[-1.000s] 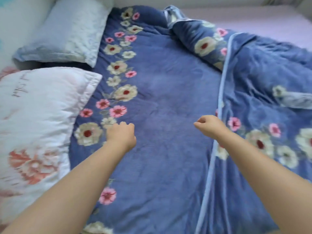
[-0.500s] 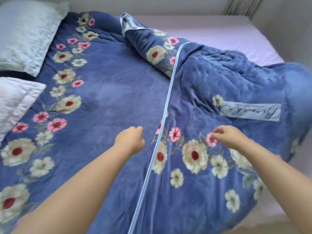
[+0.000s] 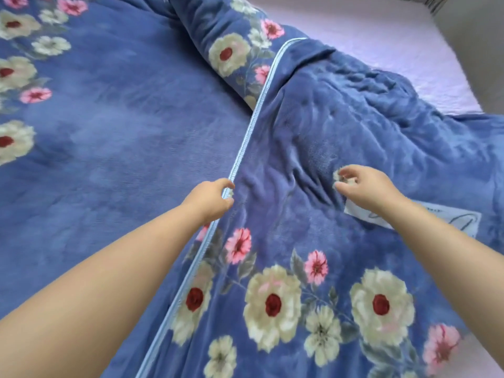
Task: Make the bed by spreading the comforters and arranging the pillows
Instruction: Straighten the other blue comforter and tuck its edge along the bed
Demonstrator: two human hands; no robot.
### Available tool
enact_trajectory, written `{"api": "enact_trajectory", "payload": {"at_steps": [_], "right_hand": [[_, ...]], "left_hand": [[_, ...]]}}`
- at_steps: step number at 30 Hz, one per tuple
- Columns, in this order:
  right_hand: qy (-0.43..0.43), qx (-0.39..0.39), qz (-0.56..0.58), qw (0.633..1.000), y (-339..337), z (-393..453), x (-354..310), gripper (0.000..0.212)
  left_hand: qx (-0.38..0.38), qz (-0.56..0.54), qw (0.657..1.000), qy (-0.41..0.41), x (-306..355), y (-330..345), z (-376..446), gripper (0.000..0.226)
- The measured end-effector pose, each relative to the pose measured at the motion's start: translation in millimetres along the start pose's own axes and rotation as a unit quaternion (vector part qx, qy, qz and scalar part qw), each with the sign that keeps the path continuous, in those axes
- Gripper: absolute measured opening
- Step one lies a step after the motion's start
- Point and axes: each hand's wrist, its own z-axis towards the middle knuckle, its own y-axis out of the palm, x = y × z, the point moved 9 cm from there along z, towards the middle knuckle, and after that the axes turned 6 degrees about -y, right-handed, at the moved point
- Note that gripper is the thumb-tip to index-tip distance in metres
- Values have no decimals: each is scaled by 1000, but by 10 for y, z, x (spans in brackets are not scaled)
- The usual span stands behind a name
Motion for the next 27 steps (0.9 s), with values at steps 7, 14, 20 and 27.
{"api": "enact_trajectory", "payload": {"at_steps": [7, 14, 20, 27], "right_hand": [[-21, 27, -215, 976, 168, 961, 374, 64], [-158, 37, -209, 964, 278, 1129, 414, 43], [-223, -71, -44, 971, -189, 692, 408, 56], [-182, -242, 106, 947, -185, -519, 1036, 53]], "left_hand": [[50, -160, 978, -126, 103, 506, 599, 92], [62, -109, 979, -161, 128, 731, 583, 69], [56, -280, 950, -126, 593, 716, 96, 39], [50, -525, 849, -17, 1193, 472, -439, 83]]}}
